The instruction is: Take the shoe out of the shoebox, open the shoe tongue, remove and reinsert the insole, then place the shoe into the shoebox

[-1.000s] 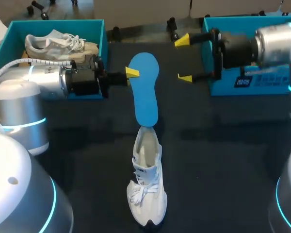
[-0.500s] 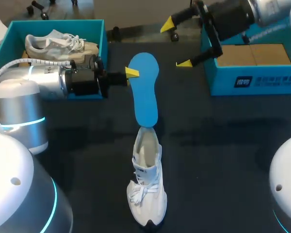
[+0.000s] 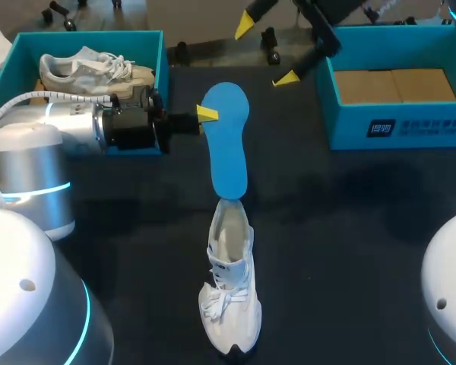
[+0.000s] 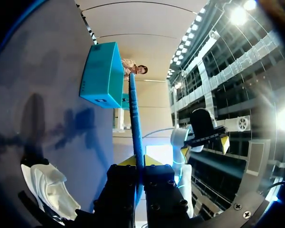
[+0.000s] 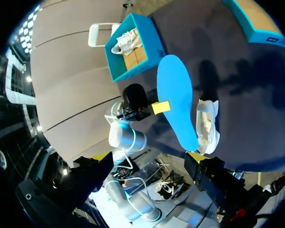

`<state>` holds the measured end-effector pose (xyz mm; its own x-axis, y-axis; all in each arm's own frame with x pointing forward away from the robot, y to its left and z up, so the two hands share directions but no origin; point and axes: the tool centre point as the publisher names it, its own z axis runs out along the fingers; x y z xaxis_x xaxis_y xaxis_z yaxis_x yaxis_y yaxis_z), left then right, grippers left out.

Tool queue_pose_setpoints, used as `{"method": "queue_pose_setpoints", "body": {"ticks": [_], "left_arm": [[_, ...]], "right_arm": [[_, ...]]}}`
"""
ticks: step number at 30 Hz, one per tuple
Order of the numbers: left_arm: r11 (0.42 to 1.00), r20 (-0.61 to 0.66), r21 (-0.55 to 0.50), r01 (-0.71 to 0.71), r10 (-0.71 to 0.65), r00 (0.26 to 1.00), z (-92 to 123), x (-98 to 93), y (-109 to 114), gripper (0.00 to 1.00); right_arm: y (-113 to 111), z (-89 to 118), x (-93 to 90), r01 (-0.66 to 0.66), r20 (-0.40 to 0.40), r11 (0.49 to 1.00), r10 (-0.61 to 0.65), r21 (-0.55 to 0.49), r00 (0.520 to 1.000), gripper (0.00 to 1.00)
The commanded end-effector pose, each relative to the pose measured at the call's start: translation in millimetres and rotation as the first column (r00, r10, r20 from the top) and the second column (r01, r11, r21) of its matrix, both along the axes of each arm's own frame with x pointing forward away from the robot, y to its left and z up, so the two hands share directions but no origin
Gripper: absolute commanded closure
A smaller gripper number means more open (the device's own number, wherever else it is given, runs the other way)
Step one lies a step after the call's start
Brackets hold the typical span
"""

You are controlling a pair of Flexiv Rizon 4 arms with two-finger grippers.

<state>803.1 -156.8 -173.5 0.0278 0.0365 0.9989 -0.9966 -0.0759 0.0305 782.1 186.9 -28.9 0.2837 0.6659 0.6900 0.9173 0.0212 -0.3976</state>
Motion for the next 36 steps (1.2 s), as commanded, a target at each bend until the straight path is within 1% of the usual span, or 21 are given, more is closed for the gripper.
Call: {"method": "queue_pose_setpoints", "body": {"ticks": [1, 7, 11, 12, 23, 24, 25, 27, 30, 36], "left_arm": [[1.000, 0.000, 0.000, -0.001, 0.001, 1.000, -0.3, -0.5, -0.3, 1.00], [1.000, 0.000, 0.000, -0.001, 0.001, 1.000, -0.3, -0.5, -0.3, 1.00], [1.000, 0.000, 0.000, -0.001, 0.001, 1.000, -0.3, -0.5, -0.3, 1.00], [1.000, 0.000, 0.000, -0.001, 0.001, 1.000, -0.3, -0.5, -0.3, 1.00], [1.000, 0.000, 0.000, -0.001, 0.001, 1.000, -0.3, -0.5, -0.3, 1.00], [1.000, 0.000, 0.000, -0.001, 0.001, 1.000, -0.3, -0.5, -0.3, 1.00], [1.000, 0.000, 0.000, -0.001, 0.001, 1.000, -0.3, -0.5, -0.3, 1.00], [1.000, 0.000, 0.000, -0.001, 0.001, 1.000, -0.3, -0.5, -0.3, 1.00], [1.000, 0.000, 0.000, -0.001, 0.001, 1.000, -0.3, -0.5, -0.3, 1.00], [1.000, 0.000, 0.000, -0.001, 0.001, 1.000, -0.3, -0.5, -0.3, 1.00]], "right_arm": [[5.3, 6.9, -1.1, -0.085, -0.014, 0.971, 0.084, -0.223, 0.996, 0.00], [9.4, 9.1, -4.5, -0.135, -0.033, 0.943, 0.132, -0.304, 0.991, 0.00], [14.9, 6.9, -4.8, -0.174, -0.049, 0.916, 0.168, -0.361, 0.985, 0.00], [16.0, 5.8, -3.8, -0.187, -0.071, 0.918, 0.173, -0.351, 0.982, 0.00], [16.0, 5.8, -3.8, -0.187, -0.071, 0.918, 0.173, -0.351, 0.982, 0.00], [19.6, 10.5, -5.2, -0.185, -0.055, 0.891, 0.178, -0.415, 0.982, 0.00], [23.0, 12.7, -7.8, -0.168, -0.022, 0.869, 0.178, -0.465, 0.984, 0.00], [27.1, 12.1, -13.4, -0.137, 0.042, 0.834, 0.188, -0.535, 0.981, 0.00], [34.4, 7.7, -18.6, -0.096, 0.101, 0.792, 0.195, -0.603, 0.975, 0.00], [46.6, 1.5, -16.9, -0.061, 0.143, 0.732, 0.213, -0.679, 0.967, 0.00]]}}
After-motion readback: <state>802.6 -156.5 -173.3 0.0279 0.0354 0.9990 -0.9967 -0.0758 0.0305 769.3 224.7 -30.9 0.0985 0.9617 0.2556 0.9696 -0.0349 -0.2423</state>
